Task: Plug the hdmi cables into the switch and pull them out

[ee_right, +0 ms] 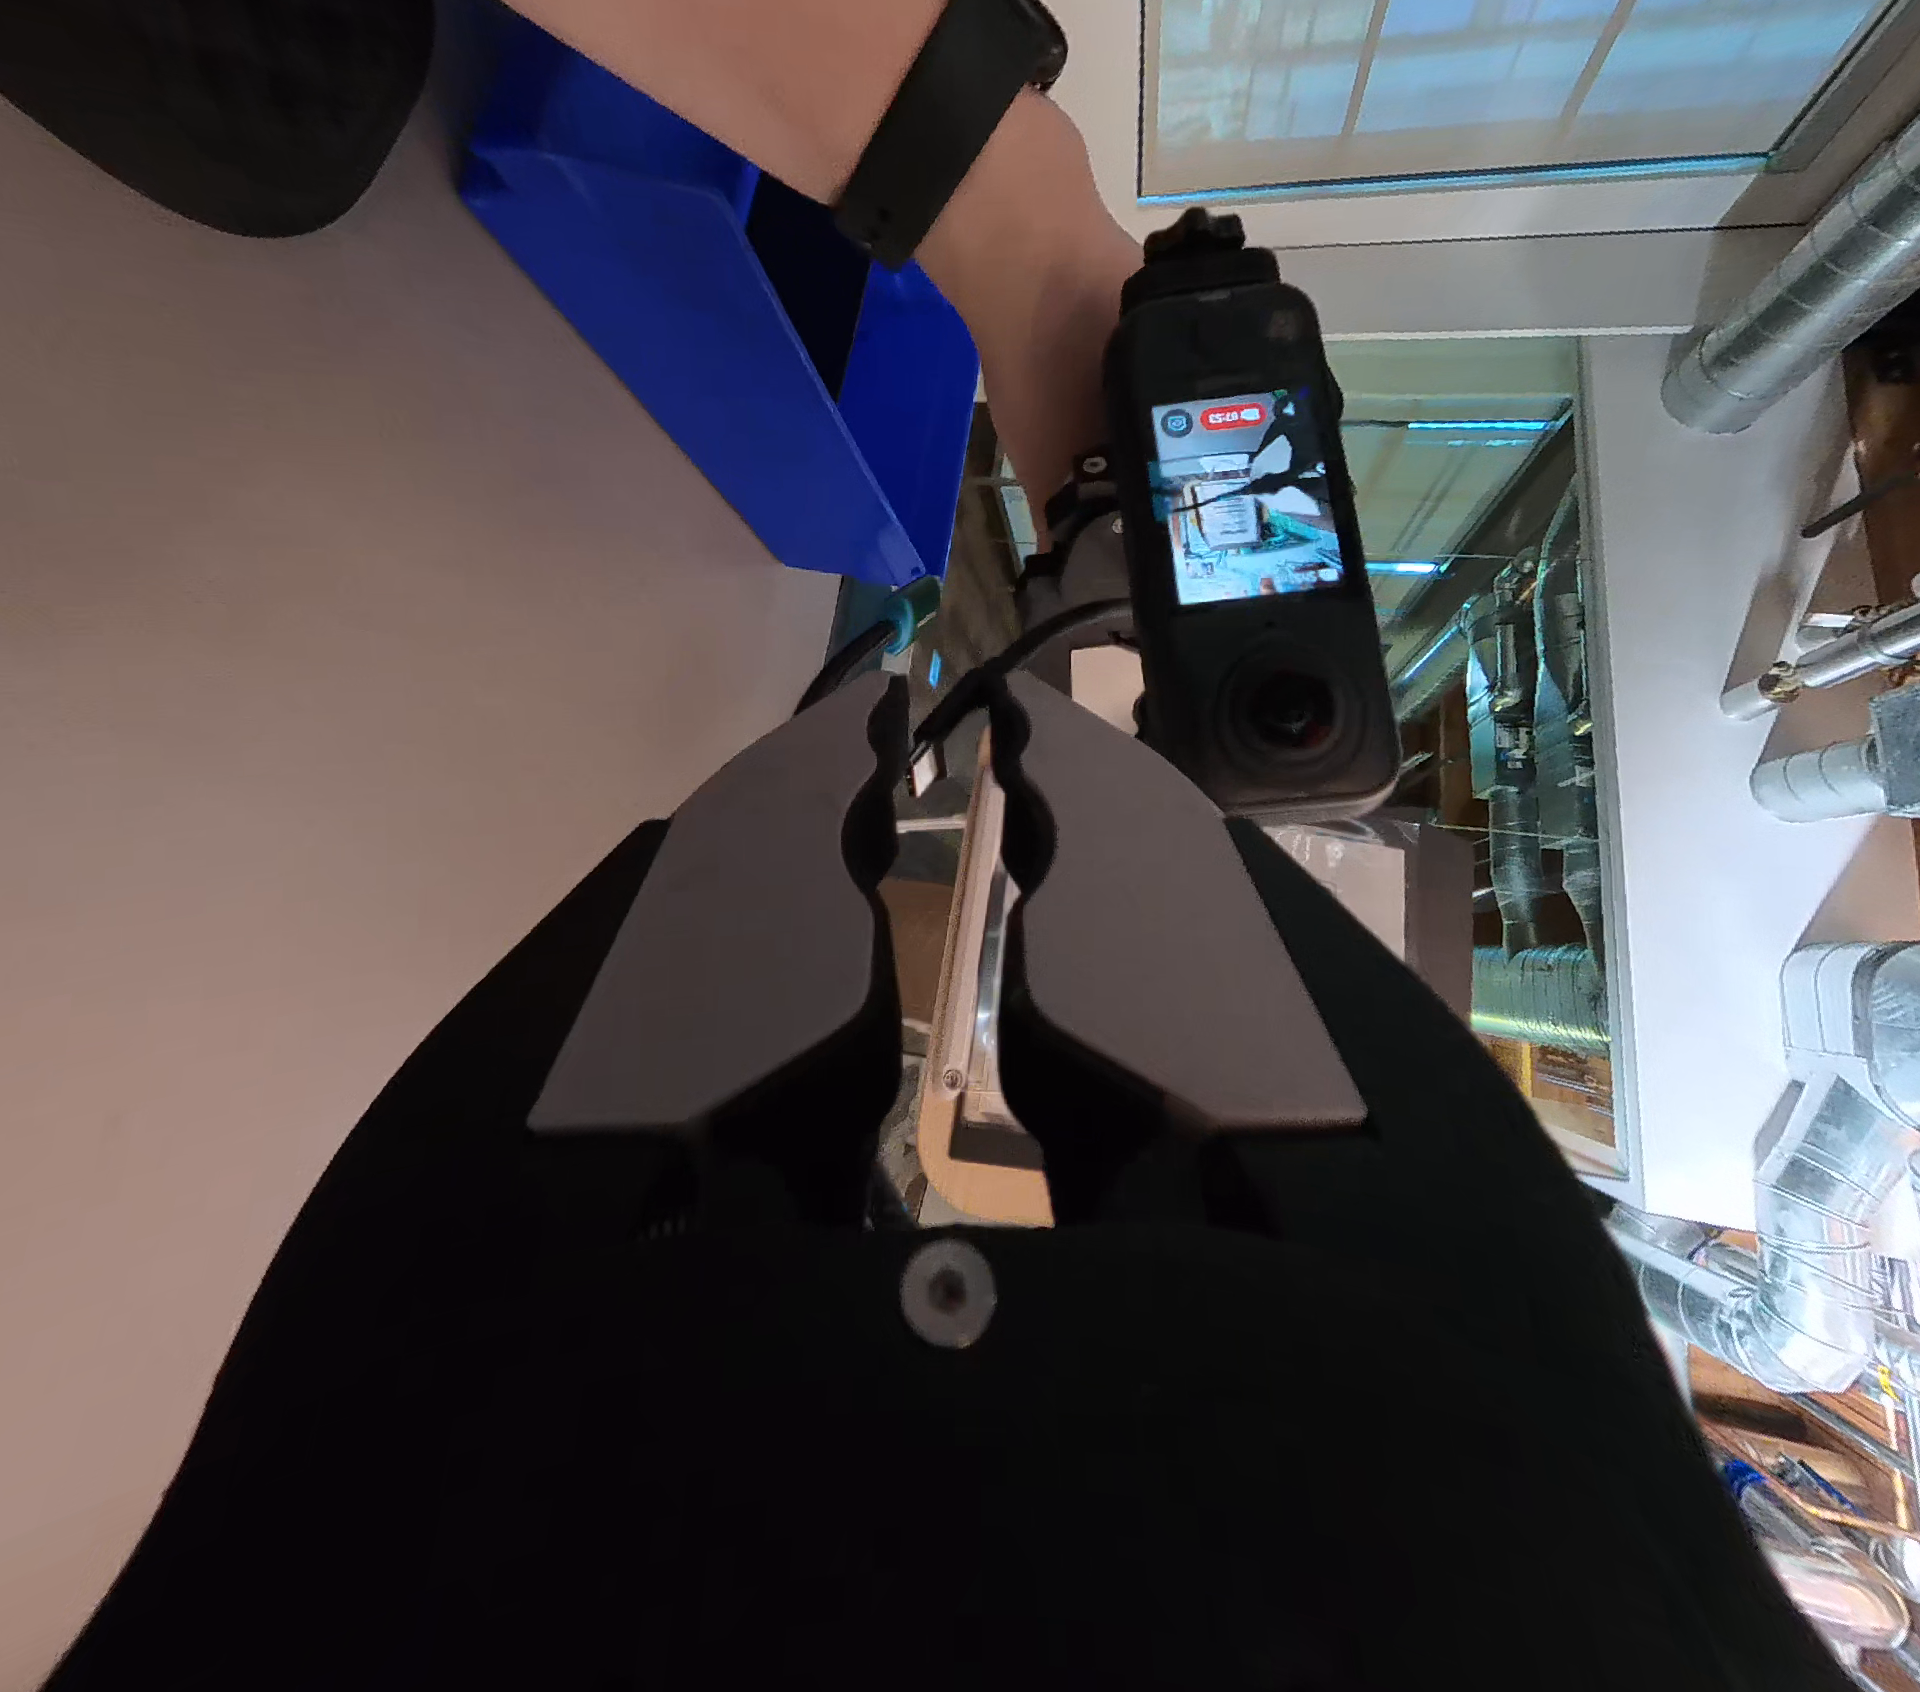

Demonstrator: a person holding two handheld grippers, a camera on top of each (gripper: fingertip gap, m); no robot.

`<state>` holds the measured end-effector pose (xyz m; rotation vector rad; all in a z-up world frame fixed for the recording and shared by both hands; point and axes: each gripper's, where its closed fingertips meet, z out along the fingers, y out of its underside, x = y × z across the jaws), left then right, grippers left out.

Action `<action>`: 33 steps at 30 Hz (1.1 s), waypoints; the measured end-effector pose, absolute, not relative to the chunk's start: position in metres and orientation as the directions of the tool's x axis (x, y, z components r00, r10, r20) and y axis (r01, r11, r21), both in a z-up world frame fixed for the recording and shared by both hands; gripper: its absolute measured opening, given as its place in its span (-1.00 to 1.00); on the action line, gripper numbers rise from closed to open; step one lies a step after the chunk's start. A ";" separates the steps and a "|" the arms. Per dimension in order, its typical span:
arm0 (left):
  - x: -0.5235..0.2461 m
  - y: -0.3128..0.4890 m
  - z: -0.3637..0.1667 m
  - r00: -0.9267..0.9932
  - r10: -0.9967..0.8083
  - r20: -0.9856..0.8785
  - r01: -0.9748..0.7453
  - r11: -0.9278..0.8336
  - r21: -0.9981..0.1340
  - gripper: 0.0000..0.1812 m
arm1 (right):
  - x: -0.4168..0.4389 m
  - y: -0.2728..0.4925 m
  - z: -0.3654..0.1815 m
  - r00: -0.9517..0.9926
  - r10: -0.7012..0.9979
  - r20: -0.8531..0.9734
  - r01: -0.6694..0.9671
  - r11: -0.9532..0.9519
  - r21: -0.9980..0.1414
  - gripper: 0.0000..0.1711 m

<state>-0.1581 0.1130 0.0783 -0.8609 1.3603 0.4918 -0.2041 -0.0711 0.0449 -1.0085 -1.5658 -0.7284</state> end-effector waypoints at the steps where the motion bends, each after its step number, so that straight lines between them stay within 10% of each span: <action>1: -0.159 0.113 0.080 0.184 -0.165 -0.969 -0.745 0.619 -0.247 -0.85 | -0.204 -0.072 0.046 -0.053 0.224 0.973 0.888 0.457 -0.057 -0.80; 16: -0.159 0.106 0.084 0.176 -0.158 -0.972 -0.716 0.657 -0.236 -0.85 | -0.191 -0.115 0.096 0.171 0.414 0.894 0.719 0.568 -0.400 -0.66; 24: -0.150 0.097 0.078 0.147 -0.172 -0.974 -0.691 0.687 -0.226 -0.85 | -0.090 -0.089 0.169 0.625 0.435 0.648 0.423 0.508 -0.750 -0.60; 29: -0.138 0.084 0.077 0.138 -0.175 -0.975 -0.656 0.721 -0.222 -0.85 | 0.035 -0.012 0.150 0.941 0.258 0.219 0.155 0.248 -0.956 -0.66; 33: -0.132 0.078 0.077 0.133 -0.171 -0.976 -0.640 0.738 -0.216 -0.85 | 0.023 0.027 0.084 0.894 0.440 0.080 0.090 -0.003 -0.996 -0.48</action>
